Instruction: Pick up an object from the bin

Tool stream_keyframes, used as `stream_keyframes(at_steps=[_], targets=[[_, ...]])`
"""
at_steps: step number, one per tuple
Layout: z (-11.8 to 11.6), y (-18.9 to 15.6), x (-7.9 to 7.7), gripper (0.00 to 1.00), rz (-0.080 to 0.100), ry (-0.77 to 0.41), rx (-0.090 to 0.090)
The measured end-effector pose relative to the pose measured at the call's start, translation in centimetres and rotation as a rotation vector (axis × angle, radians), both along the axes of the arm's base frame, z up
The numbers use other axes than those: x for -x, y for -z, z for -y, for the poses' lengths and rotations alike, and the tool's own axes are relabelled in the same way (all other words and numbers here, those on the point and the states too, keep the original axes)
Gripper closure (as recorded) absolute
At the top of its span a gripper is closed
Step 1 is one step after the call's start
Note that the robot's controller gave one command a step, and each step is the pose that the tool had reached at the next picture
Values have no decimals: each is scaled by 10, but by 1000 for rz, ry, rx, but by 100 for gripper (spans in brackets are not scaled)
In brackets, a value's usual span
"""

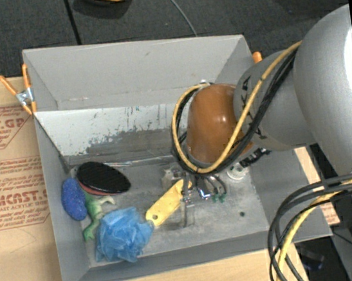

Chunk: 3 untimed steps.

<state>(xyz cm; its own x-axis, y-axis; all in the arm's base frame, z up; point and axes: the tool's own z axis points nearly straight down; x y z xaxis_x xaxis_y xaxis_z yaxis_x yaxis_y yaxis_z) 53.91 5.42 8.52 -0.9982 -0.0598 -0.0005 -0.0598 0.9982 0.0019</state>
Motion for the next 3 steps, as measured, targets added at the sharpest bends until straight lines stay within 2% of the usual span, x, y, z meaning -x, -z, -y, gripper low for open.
stream_keyframes(at_steps=[1,2,3], targets=[[12,3,-2,100,11,4,1],[12,3,-1,100,10,3,1],[8,-126,-7,100,14,-35,1]])
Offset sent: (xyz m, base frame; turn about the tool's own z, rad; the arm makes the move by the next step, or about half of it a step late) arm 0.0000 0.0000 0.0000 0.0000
